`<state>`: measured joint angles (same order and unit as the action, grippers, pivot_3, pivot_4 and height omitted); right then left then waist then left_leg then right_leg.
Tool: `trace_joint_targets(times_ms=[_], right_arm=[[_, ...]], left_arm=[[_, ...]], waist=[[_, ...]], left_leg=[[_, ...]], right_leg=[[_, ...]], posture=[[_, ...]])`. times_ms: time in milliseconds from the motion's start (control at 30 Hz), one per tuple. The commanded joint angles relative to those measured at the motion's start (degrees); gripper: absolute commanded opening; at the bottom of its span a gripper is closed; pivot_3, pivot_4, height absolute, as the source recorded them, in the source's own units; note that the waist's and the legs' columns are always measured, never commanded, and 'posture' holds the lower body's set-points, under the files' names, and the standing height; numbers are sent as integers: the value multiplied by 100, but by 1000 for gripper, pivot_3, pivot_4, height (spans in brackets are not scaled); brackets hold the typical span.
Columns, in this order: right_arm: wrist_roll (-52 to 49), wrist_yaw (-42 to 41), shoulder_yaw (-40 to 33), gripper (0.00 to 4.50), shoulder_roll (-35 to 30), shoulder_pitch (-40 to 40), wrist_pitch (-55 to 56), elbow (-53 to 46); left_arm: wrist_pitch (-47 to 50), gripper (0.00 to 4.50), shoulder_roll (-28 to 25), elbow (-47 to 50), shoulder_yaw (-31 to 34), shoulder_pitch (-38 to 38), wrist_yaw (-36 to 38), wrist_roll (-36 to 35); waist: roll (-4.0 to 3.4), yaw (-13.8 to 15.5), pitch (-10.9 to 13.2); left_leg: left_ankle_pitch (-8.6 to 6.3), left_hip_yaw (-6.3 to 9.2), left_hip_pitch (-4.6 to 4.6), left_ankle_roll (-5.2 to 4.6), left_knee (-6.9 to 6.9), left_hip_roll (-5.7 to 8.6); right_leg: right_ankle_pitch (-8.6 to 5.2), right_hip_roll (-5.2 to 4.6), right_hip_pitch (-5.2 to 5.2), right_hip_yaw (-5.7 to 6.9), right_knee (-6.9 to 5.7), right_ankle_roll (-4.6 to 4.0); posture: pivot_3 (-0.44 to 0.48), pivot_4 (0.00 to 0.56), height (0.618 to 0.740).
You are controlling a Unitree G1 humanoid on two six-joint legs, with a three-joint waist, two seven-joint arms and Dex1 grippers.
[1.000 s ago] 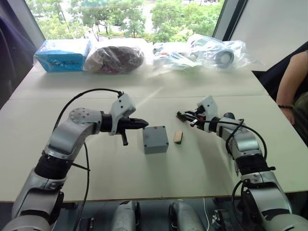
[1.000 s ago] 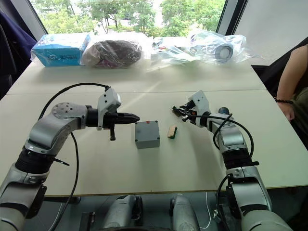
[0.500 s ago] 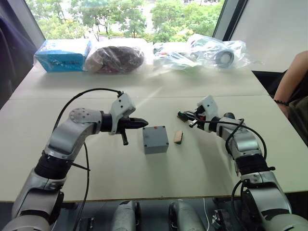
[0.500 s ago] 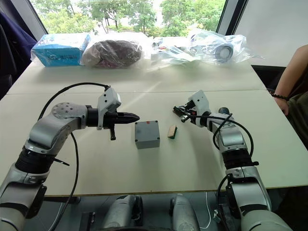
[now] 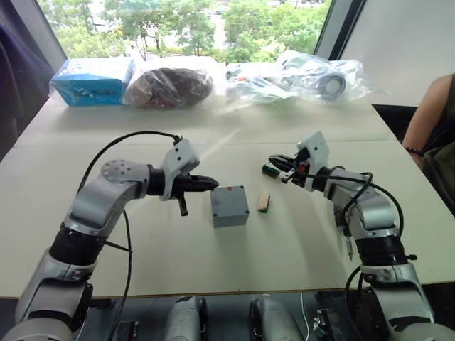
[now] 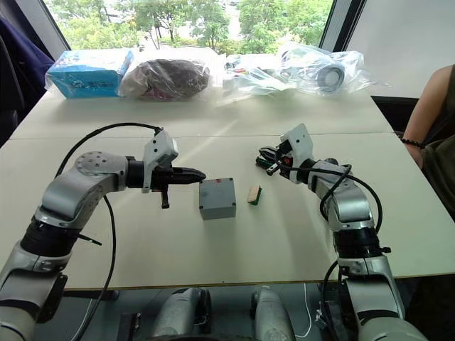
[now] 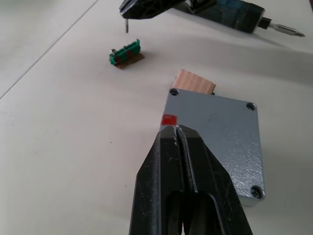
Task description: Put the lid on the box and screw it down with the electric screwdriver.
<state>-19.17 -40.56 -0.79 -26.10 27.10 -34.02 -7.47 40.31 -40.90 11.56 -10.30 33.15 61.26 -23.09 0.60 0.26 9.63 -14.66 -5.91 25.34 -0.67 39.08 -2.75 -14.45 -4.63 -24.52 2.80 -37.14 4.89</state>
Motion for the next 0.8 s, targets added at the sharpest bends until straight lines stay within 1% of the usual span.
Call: trace_joint_targets(times_ms=[33,100,200,467,800], right_arm=[[-426,17,168,81,-31,-350,-462,-1392],[-499,101,306,81,-4,-555,-650,-1802],[-517,215,459,81,44,-690,-766,-2013],[-241,398,731,81,124,-618,-457,-1586],[-144,419,708,81,126,-559,-267,-1286]], left_arm=[[109,0,-326,401,142,-108,324,-217],[140,0,-432,447,168,-171,375,-271],[129,0,-416,383,174,-172,309,-250],[148,0,-127,260,159,-43,-6,-207],[150,0,-135,277,187,-52,-80,-230]], waist=[[0,0,0],[0,2,0],[0,46,0],[0,36,0],[0,36,0]], left_leg=[[-2,2,0,-4,-1,0],[-4,3,-1,-7,0,0],[-4,3,-1,-7,3,2],[-5,0,-1,-8,6,4],[-5,-1,-1,-8,6,4]], right_leg=[[0,0,-1,0,0,0],[0,-1,0,0,-1,0],[0,-3,2,0,-1,-1],[0,-1,3,1,-1,-1],[0,-1,3,1,0,-1]], posture=[[0,150,740],[0,150,740],[0,150,740],[0,150,740],[0,150,740]])
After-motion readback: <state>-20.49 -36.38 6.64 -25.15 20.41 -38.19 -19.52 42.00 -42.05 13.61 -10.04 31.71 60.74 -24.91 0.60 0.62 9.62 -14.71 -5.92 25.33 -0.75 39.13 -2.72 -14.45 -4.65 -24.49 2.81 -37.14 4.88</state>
